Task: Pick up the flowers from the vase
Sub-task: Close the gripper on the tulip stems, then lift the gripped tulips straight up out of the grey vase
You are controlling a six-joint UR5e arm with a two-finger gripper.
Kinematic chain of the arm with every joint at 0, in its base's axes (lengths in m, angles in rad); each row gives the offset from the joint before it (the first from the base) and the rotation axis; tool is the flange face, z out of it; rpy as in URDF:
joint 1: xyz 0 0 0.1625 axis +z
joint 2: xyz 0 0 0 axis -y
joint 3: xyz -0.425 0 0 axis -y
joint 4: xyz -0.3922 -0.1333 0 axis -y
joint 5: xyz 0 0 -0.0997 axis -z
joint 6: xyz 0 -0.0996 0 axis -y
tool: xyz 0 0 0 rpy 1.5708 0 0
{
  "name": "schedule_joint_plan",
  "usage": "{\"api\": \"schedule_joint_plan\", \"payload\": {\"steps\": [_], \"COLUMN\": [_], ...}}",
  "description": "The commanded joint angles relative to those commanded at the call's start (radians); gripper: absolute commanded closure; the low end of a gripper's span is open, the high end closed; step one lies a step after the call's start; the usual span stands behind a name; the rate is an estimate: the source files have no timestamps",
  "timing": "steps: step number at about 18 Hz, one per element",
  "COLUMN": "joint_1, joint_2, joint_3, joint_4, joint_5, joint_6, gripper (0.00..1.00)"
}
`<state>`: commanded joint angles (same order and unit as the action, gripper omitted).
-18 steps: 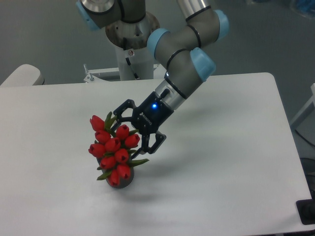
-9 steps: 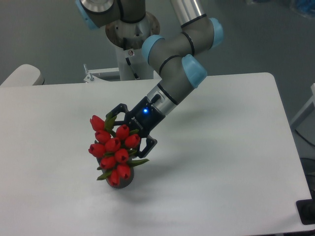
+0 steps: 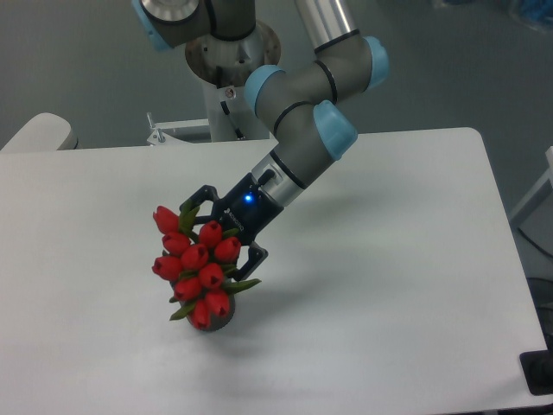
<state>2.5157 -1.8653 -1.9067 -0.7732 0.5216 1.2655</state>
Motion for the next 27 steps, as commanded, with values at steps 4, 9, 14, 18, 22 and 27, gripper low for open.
{"api": "schedule_joint_plan", "payload": {"steps": [4, 9, 14, 18, 22, 27], "joint_1": [0.003, 0.009, 0.011, 0.018, 0.029, 0.034], "joint_2": [0.000, 0.002, 0.006, 0.008, 0.011, 0.057], "joint_3": [0.000, 0.000, 0.000, 0.002, 0.009, 0.024], "joint_4": [0.006, 0.006, 0.006, 0.006, 0.005, 0.005], "joint_5": [0.000, -0.002, -0.002, -0.002, -0.003, -0.026], "joint_6": [0.008, 0.008, 0.008, 0.008, -0.006, -0.096], "gripper": [0.42, 0.57, 0.64, 0.65, 0.65, 0.65]}}
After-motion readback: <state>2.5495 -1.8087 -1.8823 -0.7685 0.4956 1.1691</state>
